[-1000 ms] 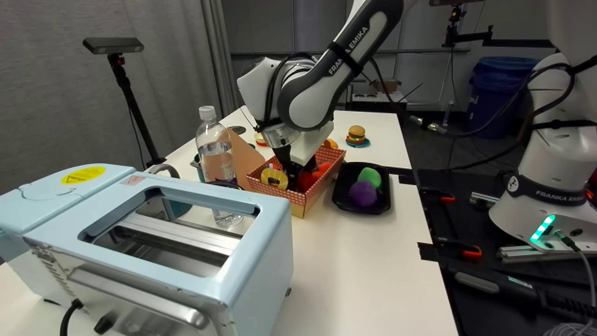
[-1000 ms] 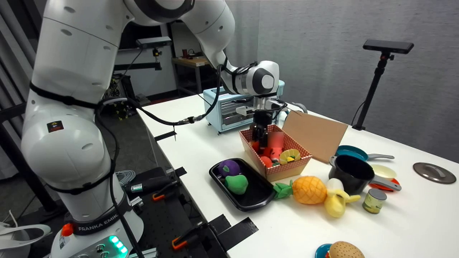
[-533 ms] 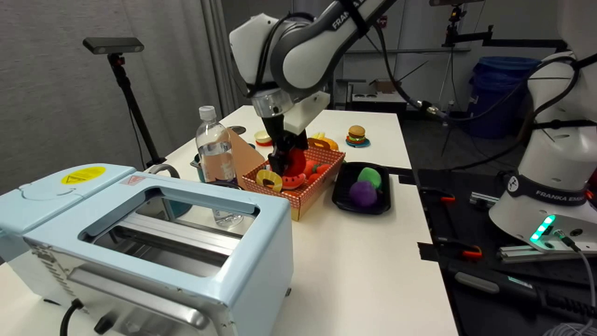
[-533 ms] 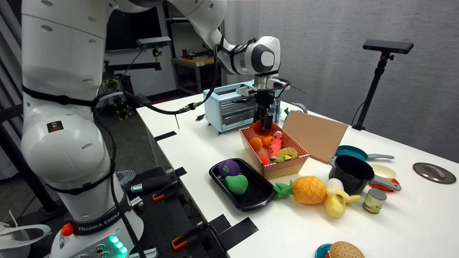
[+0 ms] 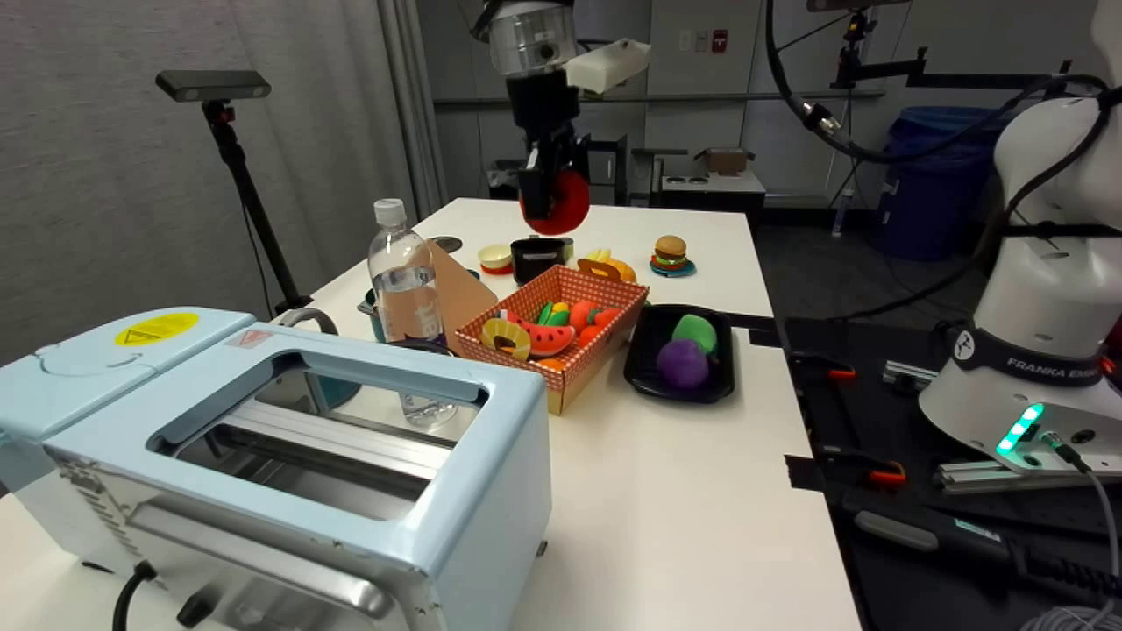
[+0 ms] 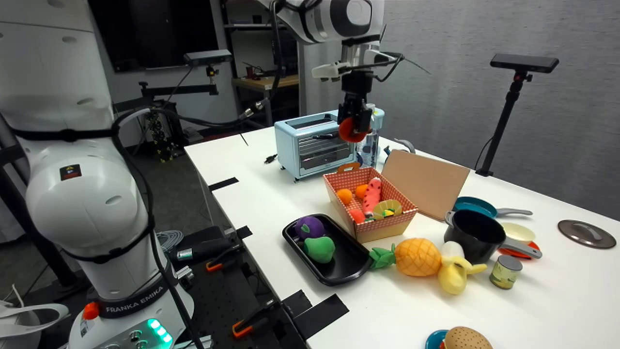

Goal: Take the big orange plush toy out of the box and put it on the tray

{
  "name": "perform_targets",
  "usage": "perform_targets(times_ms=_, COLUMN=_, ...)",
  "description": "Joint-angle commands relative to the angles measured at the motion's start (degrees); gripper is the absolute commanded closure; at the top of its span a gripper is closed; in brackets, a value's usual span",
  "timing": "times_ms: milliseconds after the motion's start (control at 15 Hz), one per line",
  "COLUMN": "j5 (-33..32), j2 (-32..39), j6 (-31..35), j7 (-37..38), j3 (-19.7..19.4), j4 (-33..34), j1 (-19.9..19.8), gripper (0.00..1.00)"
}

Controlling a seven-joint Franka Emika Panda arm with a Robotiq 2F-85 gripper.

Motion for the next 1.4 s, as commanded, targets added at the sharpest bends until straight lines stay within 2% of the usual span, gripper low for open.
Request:
perform_targets(times_ms=0, j5=1.6, j2=-8.6, j6=-4.5, j7=-8.6, j3=0.9, j4=-4.5, j1=-2.8, gripper=1.0)
perform_targets(times_ms=333, j5=1.4, j2=-19.5, j6=-13.5, j7=-22.7, j3=0.1, j4=-9.7, j1=-4.8, gripper=1.0)
perform_targets(times_ms=600, j5=0.4, j2=-26.7, j6=-21.4, j7=-30.3, j3=-0.5, j4=-12.2, j1=-5.2, gripper=1.0)
perform_targets(times_ms=667, j5=-0.1, j2=-27.8, j6=-24.0, j7=-32.2, j3=-0.8, j4=-12.3, j1=-5.2, gripper=0.75)
perform_targets(times_ms=733, j5=-0.6, j2=-28.7, j6=-25.8, j7=-33.8, j3=-1.1, j4=-12.0, j1=-5.3, gripper=0.74)
perform_targets(times_ms=1000, j5=-1.0, j2=-32.0, j6=-30.5, j7=-37.7, j3=-1.0, j4=-13.5, j1=-4.4, gripper=0.45)
perform_targets(times_ms=1333, j5=-2.1, j2=-31.3, j6=-32.0, j7=-39.3, j3=-0.5, j4=-14.7, j1=-4.0, gripper=0.07)
